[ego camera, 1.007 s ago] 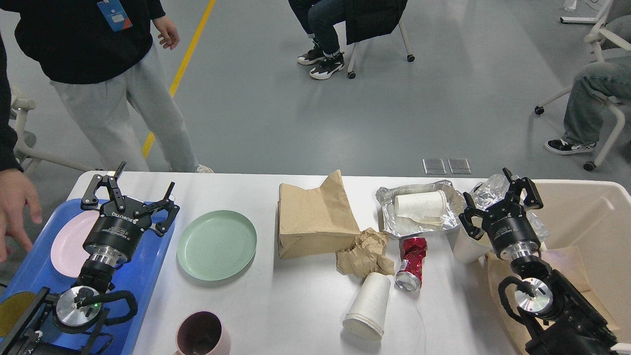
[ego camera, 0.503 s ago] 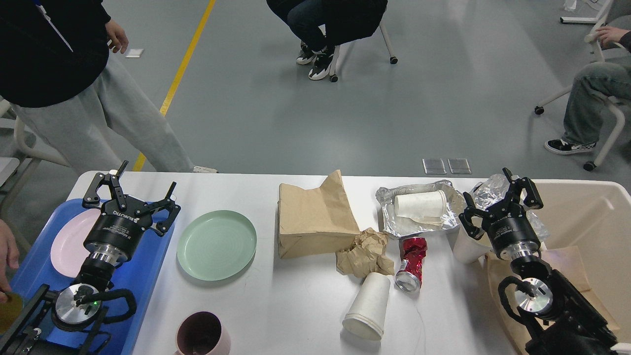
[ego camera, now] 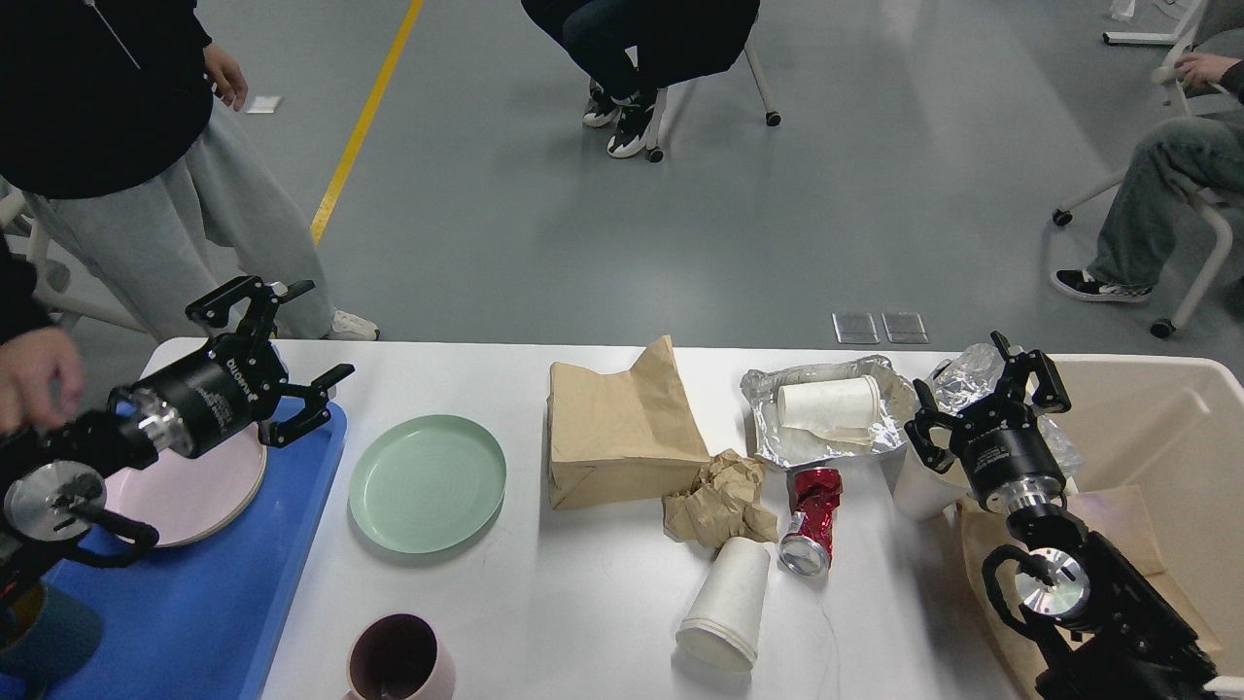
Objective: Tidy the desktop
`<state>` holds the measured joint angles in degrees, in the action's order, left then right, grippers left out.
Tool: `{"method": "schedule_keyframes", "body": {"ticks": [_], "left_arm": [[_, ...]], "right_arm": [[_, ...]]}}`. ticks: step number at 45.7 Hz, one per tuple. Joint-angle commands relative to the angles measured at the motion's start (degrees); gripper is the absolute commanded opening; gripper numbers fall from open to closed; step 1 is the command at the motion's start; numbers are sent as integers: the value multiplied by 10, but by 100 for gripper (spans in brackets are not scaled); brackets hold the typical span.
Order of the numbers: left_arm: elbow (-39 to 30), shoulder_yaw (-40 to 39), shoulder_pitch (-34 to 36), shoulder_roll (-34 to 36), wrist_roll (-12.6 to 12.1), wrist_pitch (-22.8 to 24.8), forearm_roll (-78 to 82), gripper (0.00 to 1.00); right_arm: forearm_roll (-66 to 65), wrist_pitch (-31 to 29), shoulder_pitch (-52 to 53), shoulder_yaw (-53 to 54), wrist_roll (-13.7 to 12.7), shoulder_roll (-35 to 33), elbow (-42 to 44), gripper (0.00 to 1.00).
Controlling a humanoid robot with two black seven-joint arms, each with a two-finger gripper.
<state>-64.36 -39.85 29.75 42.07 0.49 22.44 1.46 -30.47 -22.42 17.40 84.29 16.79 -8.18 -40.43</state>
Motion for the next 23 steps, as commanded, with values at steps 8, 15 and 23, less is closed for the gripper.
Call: {"method": "schedule_keyframes", "body": {"ticks": [8,15,23], "left_arm": [[20,510,375,64,2,5,1,96],[19,740,543,36,0,5,1,96],[8,1008,693,-49,1,18,1,96]], "right_arm": [[1,0,0,0,0,0,0,100],[0,0,0,0,-1,0,0,100],[0,0,0,0,0,0,0,100]]}}
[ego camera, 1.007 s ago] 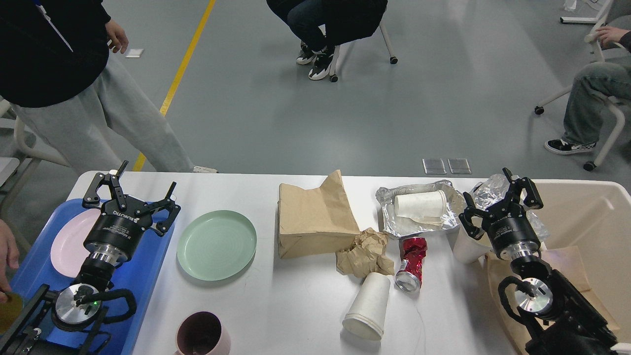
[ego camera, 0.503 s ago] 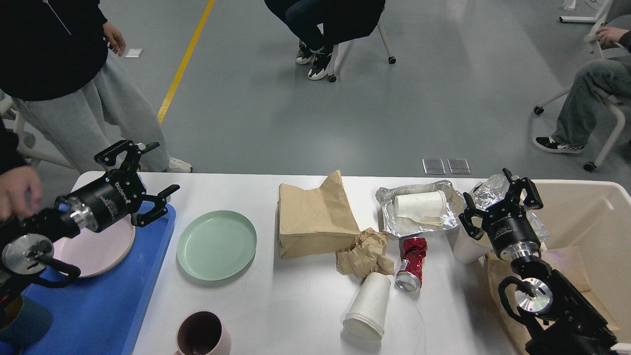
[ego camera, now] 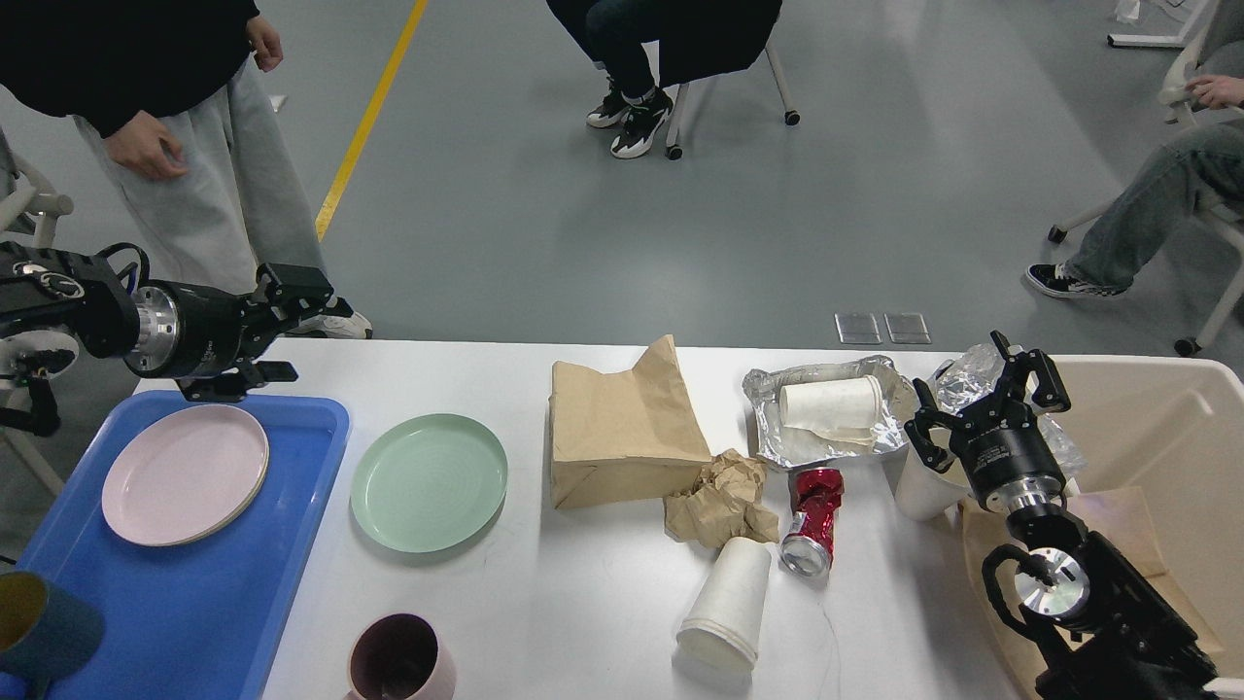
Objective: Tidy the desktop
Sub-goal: 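Raise the left gripper up and away from the blue tray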
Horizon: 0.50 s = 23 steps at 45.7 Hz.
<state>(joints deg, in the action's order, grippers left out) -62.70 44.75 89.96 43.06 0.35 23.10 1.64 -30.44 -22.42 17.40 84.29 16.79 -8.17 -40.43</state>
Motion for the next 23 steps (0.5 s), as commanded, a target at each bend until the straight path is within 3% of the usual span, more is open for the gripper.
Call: {"method": "schedule_keyframes", "body": {"ticks": [1,8,12,23], "left_arm": [[-10,189,109,-77,3,18,-1,97],[-23,276,205,-173,-4,81,-2,96],[-69,311,271,-203,3,121,-3,96],[-263,385,503,-276,4,123,-44,96]], "right_arm": [[0,0,0,0,0,0,0,100],[0,0,-1,0,0,0,0,100],[0,0,0,0,0,0,0,100],[-1,0,0,0,0,0,0,100]]}}
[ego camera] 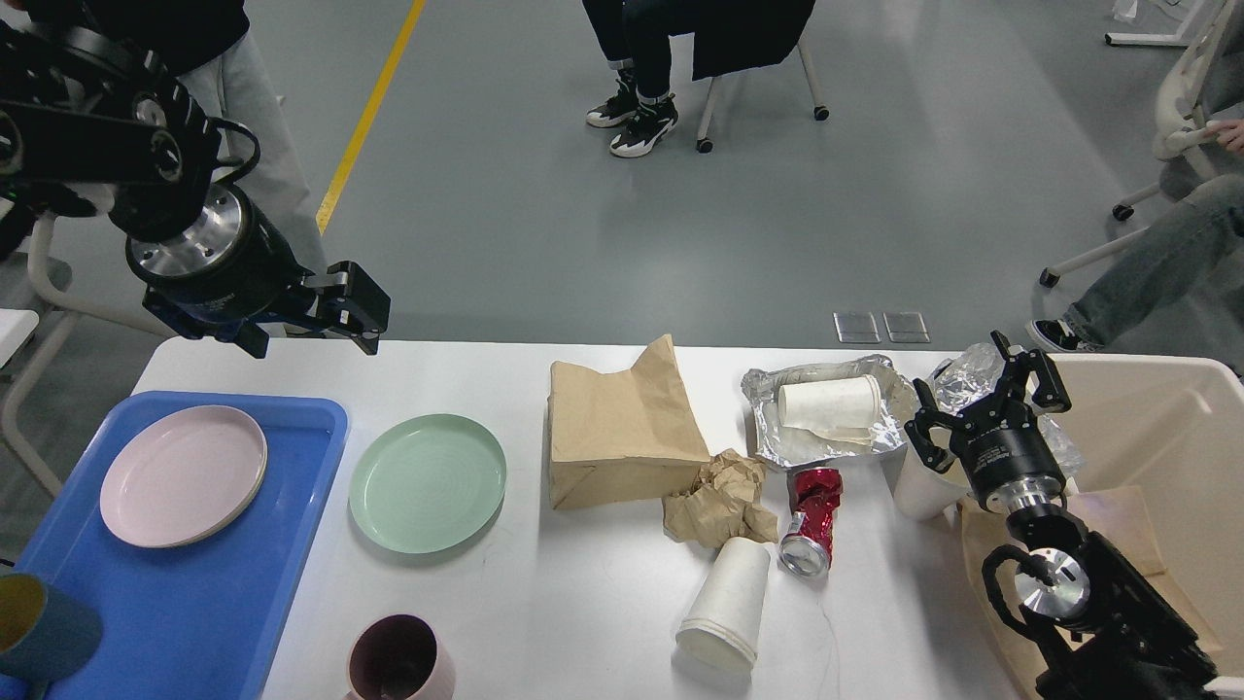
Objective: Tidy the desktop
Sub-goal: 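Raise the left gripper up and away from the blue tray, then lower the left gripper onto the pink mug and grasp it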
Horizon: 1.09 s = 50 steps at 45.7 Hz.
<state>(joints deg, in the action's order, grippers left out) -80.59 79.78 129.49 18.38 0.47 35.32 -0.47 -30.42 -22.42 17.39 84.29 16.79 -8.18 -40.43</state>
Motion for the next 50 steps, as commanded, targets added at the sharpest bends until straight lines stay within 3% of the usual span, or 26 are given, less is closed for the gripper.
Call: {"method": "schedule_keyframes", "body": {"ticks": [1,8,16,27,39,44,50], "left_arm": [[-115,41,142,-40,1,1,-26,96],[-178,56,216,-65,8,27,-39,96],[-185,64,224,-68,33,127,-44,96],[-186,97,213,-61,48,131,-43,96],[-175,90,117,-33,50,102,-43,96],[-172,64,13,-6,40,20,-40,96],[-170,36,-84,20,38,-37,-27,95]], "right_arm": [[0,0,0,0,0,0,0,100],[-1,0,0,0,0,0,1,100],[-1,0,0,0,0,0,1,100],[-1,0,0,0,0,0,0,100],[0,0,0,0,0,0,0,100],[0,0,0,0,0,0,0,100],[0,0,0,0,0,0,0,100]]}}
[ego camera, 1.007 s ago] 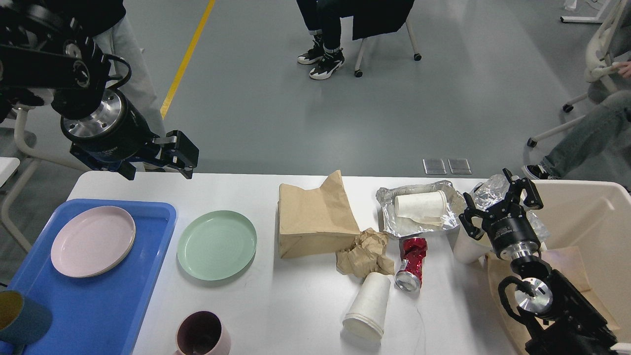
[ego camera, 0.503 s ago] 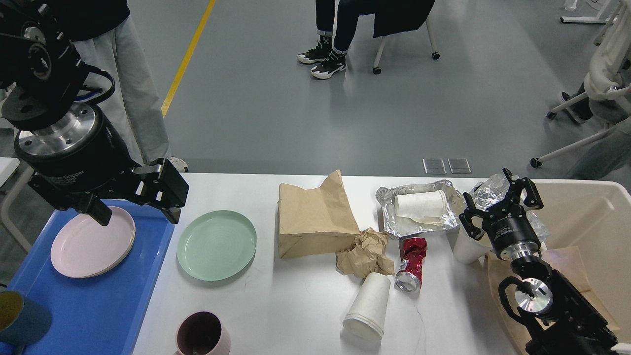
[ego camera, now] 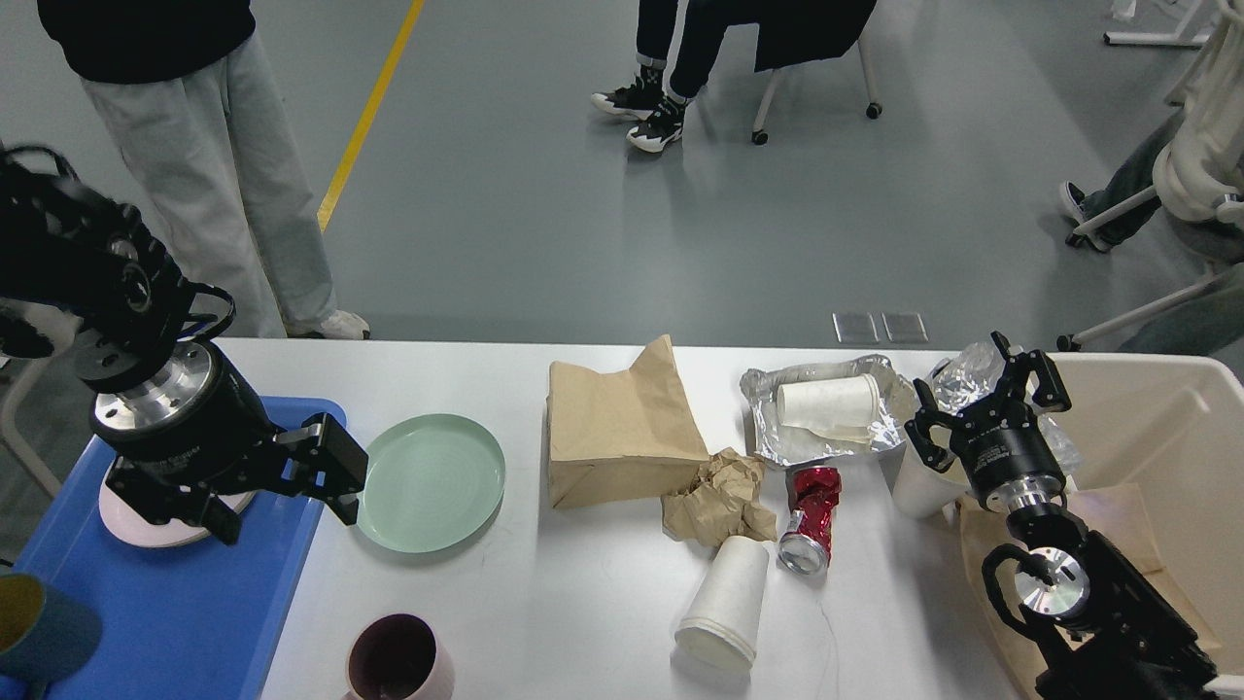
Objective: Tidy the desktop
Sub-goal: 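Lower the left gripper onto the pink mug and grasp it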
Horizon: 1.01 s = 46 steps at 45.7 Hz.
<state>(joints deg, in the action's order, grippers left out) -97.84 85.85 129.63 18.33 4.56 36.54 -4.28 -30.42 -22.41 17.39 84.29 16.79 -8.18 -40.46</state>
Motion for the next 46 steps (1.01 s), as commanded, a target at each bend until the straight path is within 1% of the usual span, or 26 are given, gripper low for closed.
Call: {"method": "schedule_keyframes", "body": {"ticks": [1,6,9,14,21,27,30,36,40,44,45,46], "left_arm": [[5,-31,-104,21,-3,-57,17,95],[20,-53,-191,14,-10,-111,36,93],[23,-55,-231,7,-10,-146,35,93],[28,-61,-273,-18,-11,-203,34,92],[46,-82,-329,-36,-10,-252,30,90],[63,-89,-355,-50,-11,-271,30,90],[70,-89,-361,-60,-12,-274,32,90],[95,-90,-395,-75,-12,-275,38,90],[116,-90,-399,-80,-12,-276,38,89],[127,-89,-399,-80,-12,-276,38,85],[129,-89,-399,-80,-12,-277,38,83],[132,-89,-400,-80,-12,-278,38,79]], "right_arm": [[0,0,0,0,0,0,0,100],[-1,0,0,0,0,0,0,100],[0,0,-1,0,0,0,0,100],[0,0,0,0,0,0,0,100],[-1,0,0,0,0,0,0,100],[0,0,0,0,0,0,0,100],[0,0,0,0,0,0,0,100],[-1,0,0,0,0,0,0,100],[0,0,0,0,0,0,0,100],[0,0,0,0,0,0,0,100],[-1,0,0,0,0,0,0,100],[0,0,0,0,0,0,0,100]]}}
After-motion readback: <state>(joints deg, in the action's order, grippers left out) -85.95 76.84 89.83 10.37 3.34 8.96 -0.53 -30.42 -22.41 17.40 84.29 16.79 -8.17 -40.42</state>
